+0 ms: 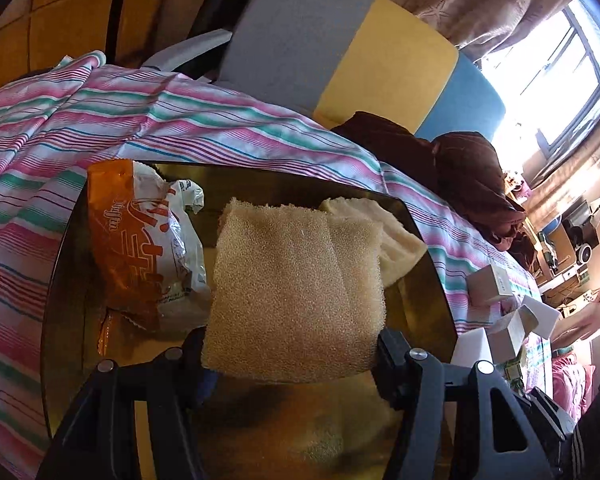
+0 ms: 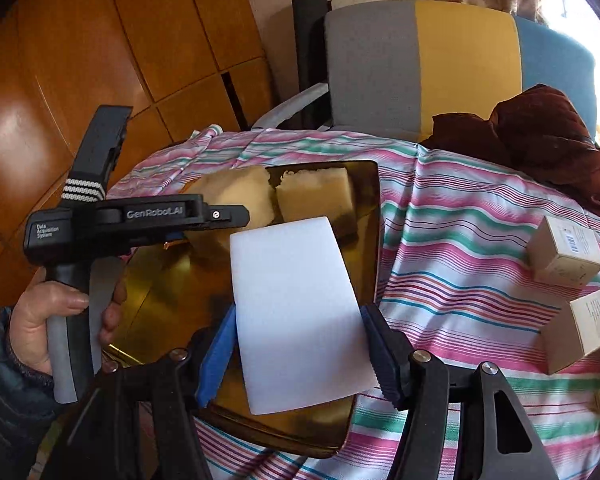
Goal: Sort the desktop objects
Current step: 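Carry both sponges into the gold tray and open both tools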
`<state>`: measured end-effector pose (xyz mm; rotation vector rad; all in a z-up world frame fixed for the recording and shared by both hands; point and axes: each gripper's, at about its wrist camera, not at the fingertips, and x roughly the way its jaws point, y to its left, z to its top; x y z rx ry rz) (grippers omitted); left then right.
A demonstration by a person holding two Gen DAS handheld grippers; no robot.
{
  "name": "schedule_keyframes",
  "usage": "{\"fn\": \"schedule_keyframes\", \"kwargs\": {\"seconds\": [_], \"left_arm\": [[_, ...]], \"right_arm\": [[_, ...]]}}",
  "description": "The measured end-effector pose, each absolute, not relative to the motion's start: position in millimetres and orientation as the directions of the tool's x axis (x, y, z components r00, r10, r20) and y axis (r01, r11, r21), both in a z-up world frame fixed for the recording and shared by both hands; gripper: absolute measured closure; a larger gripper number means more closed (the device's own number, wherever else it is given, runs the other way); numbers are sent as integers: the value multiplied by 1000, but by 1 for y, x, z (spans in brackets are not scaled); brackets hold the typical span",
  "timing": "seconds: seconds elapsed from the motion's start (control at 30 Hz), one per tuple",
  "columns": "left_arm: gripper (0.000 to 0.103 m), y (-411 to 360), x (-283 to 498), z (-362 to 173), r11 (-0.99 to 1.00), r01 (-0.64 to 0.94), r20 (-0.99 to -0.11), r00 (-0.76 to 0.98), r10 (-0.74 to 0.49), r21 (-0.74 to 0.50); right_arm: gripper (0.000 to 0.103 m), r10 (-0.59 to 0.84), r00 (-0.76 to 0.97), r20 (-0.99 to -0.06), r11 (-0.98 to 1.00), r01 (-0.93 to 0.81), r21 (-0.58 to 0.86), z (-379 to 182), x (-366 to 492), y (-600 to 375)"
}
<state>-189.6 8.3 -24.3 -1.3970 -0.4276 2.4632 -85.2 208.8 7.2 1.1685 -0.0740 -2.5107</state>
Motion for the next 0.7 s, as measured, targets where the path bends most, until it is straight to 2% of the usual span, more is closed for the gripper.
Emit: {"fn": "schedule_keyframes", "kwargs": {"seconds": [0.33, 0.57, 0.7], "left_arm": [[37, 8, -217, -38, -932, -7, -812, -488, 320, -363], [29, 16, -221, -34, -941, -37, -800, -515, 307, -337], [23, 17, -216, -25, -946, -65, -785, -542, 301, -318]], "right_arm": [[37, -221, -558, -800, -965, 241, 98, -17, -130, 183], [35, -130, -588, -798, -978, 208, 6, -21, -149, 171], [28, -119, -598, -793, -977, 214, -15, -22, -150, 168]]}}
